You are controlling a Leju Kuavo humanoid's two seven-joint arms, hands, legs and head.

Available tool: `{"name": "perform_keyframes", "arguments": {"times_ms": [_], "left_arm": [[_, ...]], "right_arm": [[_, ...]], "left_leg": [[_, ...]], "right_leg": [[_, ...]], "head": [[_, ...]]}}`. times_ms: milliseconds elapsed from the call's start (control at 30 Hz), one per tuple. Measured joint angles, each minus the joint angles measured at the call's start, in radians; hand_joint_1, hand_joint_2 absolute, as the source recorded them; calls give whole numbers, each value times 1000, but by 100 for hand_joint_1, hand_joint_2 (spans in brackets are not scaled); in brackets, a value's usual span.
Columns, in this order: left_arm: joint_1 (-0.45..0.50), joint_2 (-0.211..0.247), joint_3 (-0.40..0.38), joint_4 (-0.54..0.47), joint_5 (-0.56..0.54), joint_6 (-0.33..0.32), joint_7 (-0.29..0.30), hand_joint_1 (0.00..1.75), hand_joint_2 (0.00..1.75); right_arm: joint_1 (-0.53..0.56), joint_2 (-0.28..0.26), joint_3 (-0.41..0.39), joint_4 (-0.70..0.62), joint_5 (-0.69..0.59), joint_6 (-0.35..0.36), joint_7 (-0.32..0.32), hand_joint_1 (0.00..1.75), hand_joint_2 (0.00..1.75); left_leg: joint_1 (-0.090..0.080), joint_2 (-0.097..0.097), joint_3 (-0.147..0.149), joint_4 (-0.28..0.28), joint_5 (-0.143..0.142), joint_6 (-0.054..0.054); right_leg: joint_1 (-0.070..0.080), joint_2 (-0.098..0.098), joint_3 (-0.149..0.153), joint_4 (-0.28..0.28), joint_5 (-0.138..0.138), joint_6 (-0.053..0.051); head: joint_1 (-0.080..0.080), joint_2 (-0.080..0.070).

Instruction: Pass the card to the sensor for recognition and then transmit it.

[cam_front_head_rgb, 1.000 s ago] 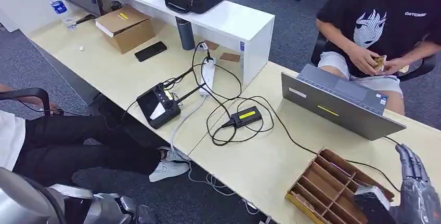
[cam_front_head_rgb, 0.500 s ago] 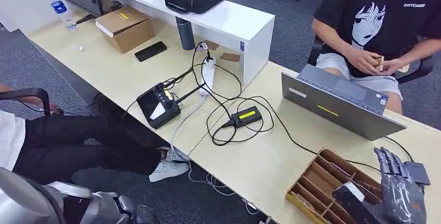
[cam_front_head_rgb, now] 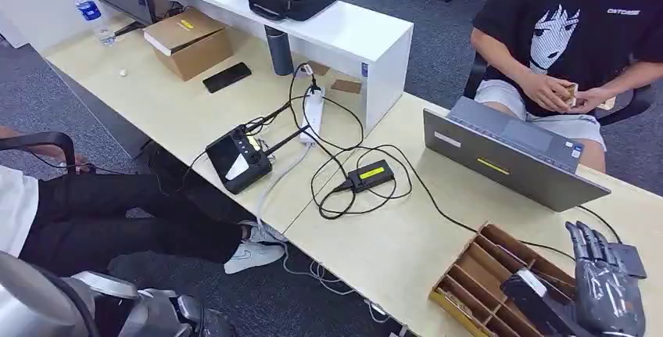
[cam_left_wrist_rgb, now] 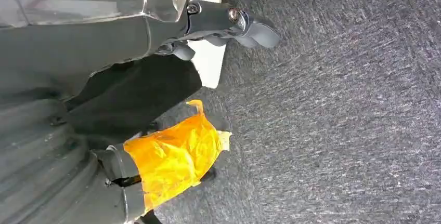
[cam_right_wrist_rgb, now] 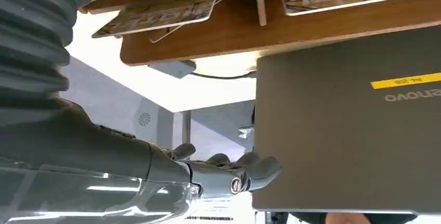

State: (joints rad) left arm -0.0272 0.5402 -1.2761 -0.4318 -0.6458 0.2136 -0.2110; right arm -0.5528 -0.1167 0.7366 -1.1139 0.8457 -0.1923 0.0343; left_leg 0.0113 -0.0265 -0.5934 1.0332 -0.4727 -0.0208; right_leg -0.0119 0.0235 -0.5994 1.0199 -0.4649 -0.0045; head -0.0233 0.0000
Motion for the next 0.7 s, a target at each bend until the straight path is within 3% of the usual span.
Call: {"name": "perform_keyframes", "arguments": {"times_ms": [400, 433, 467, 533, 700], "left_arm": [[2, 15, -40, -8, -5, 21, 7, 0, 175], [2, 16, -42, -10, -6, 22, 7, 0, 175], [2, 18, -45, -10, -7, 23, 7, 0, 175], [1, 21, -53, -12, -10, 26, 8, 0, 175], [0, 29, -67, -18, -18, 28, 7, 0, 175]], "right_arm": [[-10, -47, -20, 20, -72, 15, -16, 0, 175], [-9, -50, -25, 20, -75, 17, -18, 12, 175], [-8, -54, -29, 20, -78, 19, -20, 147, 175], [-5, -58, -38, 20, -94, 24, -27, 168, 175], [2, -60, -58, 23, -112, 40, -45, 175, 175]], "left_leg": [[0, 0, 0, 0, 0, 0], [0, 0, 0, 0, 0, 0], [0, 0, 0, 0, 0, 0], [0, 0, 0, 0, 0, 0], [0, 0, 0, 0, 0, 0]], "right_leg": [[0, 0, 0, 0, 0, 0], [0, 0, 0, 0, 0, 0], [0, 0, 0, 0, 0, 0], [0, 0, 0, 0, 0, 0], [0, 0, 0, 0, 0, 0]], "head": [[0, 0], [0, 0], [0, 0], [0, 0], [0, 0]]}}
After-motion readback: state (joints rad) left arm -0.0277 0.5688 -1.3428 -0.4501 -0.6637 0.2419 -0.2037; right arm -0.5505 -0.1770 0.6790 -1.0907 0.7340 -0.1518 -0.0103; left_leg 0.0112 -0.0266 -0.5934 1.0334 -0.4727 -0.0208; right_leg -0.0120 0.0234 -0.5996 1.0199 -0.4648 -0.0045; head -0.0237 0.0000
